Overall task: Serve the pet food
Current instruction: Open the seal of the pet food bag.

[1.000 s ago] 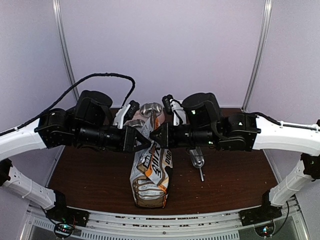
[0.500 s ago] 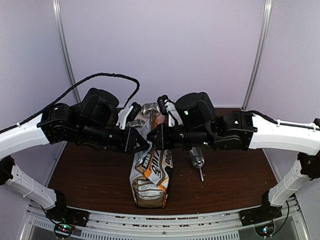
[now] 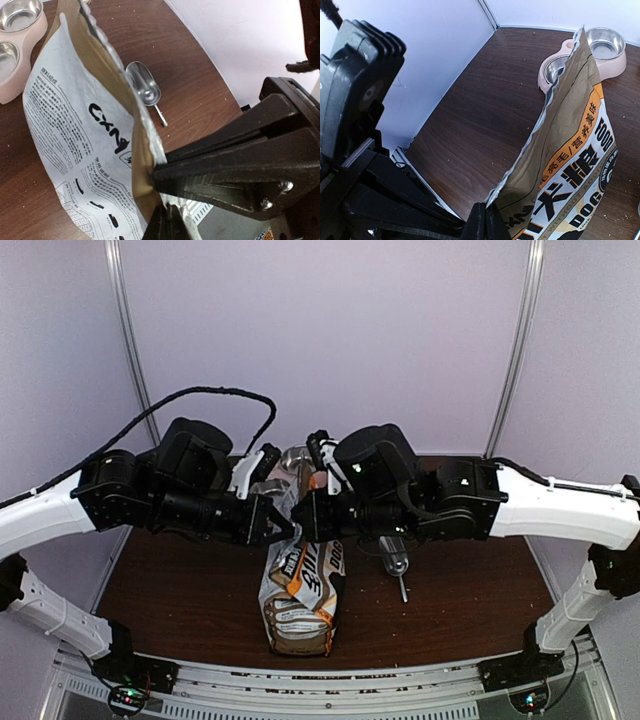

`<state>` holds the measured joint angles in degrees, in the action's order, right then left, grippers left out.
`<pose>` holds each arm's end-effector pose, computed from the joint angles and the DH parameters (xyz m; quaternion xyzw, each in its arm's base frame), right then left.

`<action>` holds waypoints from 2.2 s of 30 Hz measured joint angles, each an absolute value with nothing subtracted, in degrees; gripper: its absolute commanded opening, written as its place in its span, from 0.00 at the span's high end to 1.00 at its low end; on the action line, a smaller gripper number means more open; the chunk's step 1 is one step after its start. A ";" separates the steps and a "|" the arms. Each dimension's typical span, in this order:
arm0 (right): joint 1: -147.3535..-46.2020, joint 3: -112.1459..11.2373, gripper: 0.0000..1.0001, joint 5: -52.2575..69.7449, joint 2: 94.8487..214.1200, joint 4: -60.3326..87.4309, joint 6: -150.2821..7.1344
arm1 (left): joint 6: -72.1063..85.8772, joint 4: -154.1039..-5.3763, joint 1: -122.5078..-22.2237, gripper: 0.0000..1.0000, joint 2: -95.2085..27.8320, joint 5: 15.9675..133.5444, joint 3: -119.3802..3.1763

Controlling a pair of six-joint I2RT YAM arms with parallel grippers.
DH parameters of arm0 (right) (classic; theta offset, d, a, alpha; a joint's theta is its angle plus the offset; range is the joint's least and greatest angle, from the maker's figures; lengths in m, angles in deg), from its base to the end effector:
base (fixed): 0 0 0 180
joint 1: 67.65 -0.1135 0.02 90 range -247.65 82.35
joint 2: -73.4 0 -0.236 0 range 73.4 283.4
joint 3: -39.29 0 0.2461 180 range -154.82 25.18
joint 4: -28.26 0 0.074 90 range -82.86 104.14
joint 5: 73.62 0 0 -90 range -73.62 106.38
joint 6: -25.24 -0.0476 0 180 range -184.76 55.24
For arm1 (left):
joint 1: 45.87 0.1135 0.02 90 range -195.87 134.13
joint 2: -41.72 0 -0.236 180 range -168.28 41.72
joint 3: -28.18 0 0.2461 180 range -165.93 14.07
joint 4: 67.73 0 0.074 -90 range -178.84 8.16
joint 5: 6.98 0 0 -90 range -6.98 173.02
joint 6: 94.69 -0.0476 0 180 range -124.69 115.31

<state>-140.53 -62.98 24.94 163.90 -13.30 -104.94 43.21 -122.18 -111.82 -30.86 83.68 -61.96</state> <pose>0.1151 0.3497 0.3395 -0.2069 0.8383 0.3816 0.3297 0.1151 -0.2566 0.3399 0.1378 0.8838 -0.3718 0.2483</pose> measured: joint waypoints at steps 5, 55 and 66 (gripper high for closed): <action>-140.66 -62.96 0.92 25.84 163.40 -13.56 -104.97 | 44.12 -116.32 -111.80 1.00 -27.82 83.38 -57.07; -136.64 -48.18 0.68 10.21 154.11 1.41 -111.09 | 48.45 -101.33 -111.80 1.00 -21.68 82.79 -47.41; -136.47 -49.93 0.79 10.36 156.38 0.23 -111.26 | 48.63 -101.77 -111.80 1.00 -21.68 82.83 -47.06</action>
<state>-136.47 -49.93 10.36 156.38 0.23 -111.26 48.63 -101.77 -111.80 -21.68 82.83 -47.06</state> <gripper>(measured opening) 0.231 0.003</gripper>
